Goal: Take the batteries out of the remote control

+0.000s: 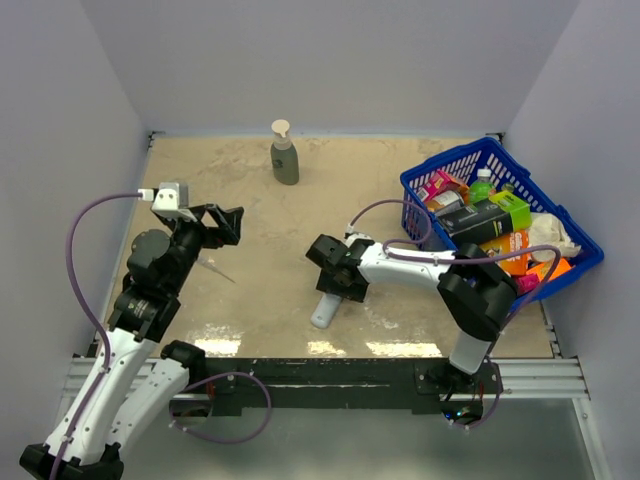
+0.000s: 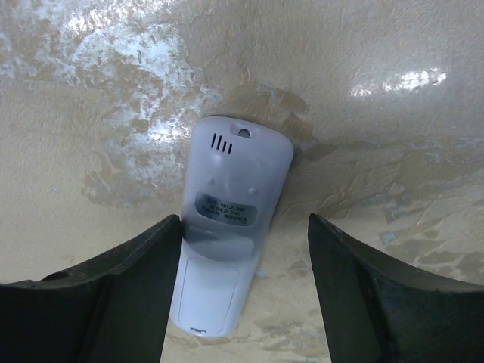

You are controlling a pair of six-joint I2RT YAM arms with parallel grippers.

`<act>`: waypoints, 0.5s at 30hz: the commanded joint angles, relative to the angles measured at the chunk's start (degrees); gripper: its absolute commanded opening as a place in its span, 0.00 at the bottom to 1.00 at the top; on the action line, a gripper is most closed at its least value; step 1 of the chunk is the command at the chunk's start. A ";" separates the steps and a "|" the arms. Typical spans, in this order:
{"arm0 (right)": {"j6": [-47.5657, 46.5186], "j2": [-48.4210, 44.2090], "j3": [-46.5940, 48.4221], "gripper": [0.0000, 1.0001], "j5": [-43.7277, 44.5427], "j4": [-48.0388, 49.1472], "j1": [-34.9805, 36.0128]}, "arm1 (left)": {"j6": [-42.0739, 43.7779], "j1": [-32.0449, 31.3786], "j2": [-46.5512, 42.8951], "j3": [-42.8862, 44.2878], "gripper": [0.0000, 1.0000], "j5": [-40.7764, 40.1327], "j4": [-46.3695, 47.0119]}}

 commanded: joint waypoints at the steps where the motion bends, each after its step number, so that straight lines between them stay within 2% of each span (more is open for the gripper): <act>1: 1.66 0.71 2.19 0.68 0.44 1.28 0.43 | -0.23 0.42 -0.59 0.43 0.95 -1.14 1.23; 5: 0.95 3.44 4.03 0.67 -0.26 0.85 0.43 | -0.23 0.41 -0.68 0.43 0.95 -1.05 1.14; 15: 3.32 4.94 5.97 0.51 2.10 -0.56 0.43 | -0.40 0.33 -0.59 0.17 0.95 -1.23 1.32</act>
